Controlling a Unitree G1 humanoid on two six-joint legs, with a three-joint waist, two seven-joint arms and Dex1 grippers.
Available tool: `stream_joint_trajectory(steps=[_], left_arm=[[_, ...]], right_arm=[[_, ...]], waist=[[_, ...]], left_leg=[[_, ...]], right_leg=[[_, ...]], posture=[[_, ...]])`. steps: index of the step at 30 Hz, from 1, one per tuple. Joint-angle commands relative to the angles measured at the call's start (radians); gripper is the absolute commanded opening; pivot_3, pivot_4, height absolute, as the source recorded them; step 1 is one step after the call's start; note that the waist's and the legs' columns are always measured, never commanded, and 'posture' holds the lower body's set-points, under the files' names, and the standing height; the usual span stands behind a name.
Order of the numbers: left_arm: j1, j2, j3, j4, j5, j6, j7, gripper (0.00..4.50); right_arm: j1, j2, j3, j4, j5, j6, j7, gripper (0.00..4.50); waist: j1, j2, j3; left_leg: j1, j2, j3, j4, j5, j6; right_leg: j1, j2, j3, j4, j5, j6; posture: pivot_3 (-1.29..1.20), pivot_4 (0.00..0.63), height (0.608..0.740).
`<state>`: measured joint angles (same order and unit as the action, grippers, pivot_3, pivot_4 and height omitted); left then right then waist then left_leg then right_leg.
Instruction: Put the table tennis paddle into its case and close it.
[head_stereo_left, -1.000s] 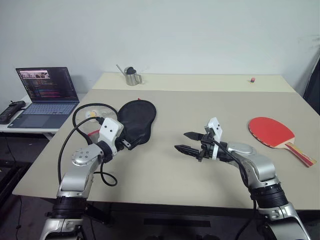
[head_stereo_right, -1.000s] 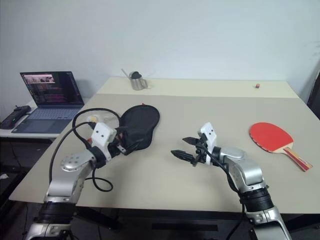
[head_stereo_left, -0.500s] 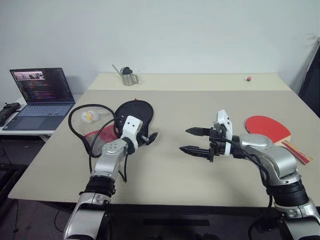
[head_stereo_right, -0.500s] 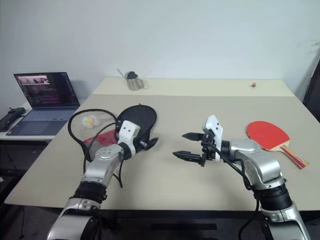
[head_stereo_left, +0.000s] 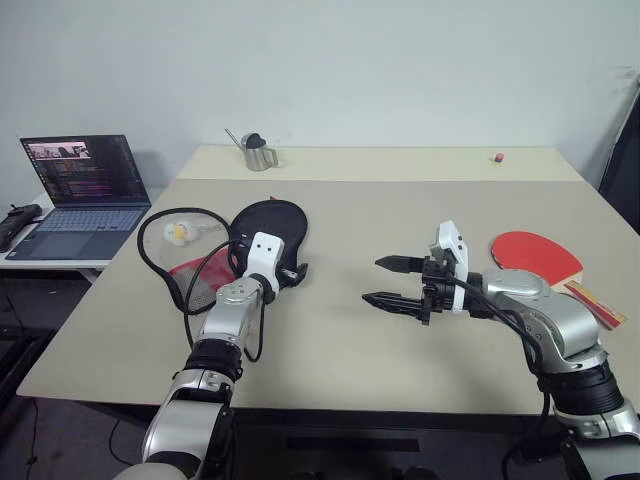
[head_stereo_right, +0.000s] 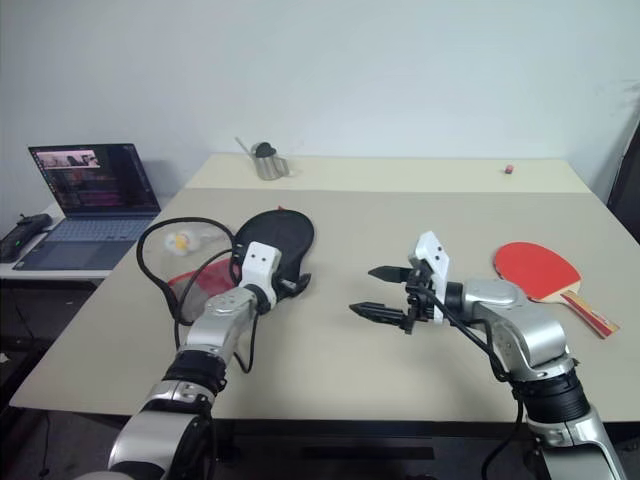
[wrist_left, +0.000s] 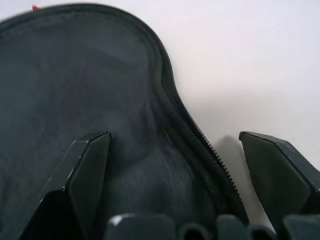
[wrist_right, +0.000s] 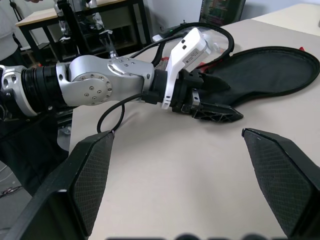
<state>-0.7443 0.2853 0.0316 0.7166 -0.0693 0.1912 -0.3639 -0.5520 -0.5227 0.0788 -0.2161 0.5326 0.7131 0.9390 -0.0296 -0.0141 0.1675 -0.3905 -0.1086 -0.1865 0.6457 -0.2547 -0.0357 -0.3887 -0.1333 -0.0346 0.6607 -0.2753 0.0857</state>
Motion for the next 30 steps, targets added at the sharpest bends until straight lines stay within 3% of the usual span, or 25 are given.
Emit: stream_joint_trajectory(steps=[1,15,18,29,30], left_arm=[[-0.033,-0.015,0.0,0.004,-0.008,0.012,-0.023,4.5],[-0.086,-0.034,-0.014,0.091,0.018,0.064,-0.041,4.5],[-0.076,-0.036,-0.018,0.084,0.021,0.069,-0.043,3.95],[-0.003,-0.019,-0.012,-0.017,0.033,0.121,-0.019,0.17],[0.005,-0.017,-0.012,-0.027,0.032,0.126,-0.017,0.04]], right_arm=[[-0.003,-0.011,-0.029,-0.039,0.026,-0.013,0.006,4.48],[0.009,-0.032,-0.043,-0.04,0.031,-0.017,0.01,4.48],[0.011,-0.038,-0.051,-0.038,0.033,-0.015,0.011,4.5],[0.0,-0.061,-0.091,-0.014,0.053,-0.009,0.01,4.5],[0.0,-0.063,-0.093,-0.013,0.054,-0.01,0.01,4.5]], waist=[[0.001,0.0,0.0],[0.001,-0.001,0.0],[0.001,-0.001,0.0],[0.0,-0.001,-0.001],[-0.001,-0.001,-0.001]], left_leg=[[0.0,0.0,0.0,0.0,0.0,0.0],[0.0,0.0,0.0,0.001,0.0,0.0],[0.0,0.0,0.0,0.001,0.0,0.0],[0.0,0.0,0.0,0.001,0.0,0.0],[0.0,0.0,0.0,0.001,0.0,0.0]], right_leg=[[0.0,0.0,0.0,0.0,0.0,0.0],[0.0,0.0,0.0,0.001,0.0,0.0],[0.0,0.0,0.0,0.001,0.0,0.0],[0.0,0.0,0.0,0.002,0.0,0.0],[0.0,0.0,0.0,0.002,0.0,0.0]], posture=[[0.0,0.15,0.74],[0.0,0.15,0.74],[0.0,0.15,0.74],[0.0,0.15,0.74],[0.0,0.15,0.74]])
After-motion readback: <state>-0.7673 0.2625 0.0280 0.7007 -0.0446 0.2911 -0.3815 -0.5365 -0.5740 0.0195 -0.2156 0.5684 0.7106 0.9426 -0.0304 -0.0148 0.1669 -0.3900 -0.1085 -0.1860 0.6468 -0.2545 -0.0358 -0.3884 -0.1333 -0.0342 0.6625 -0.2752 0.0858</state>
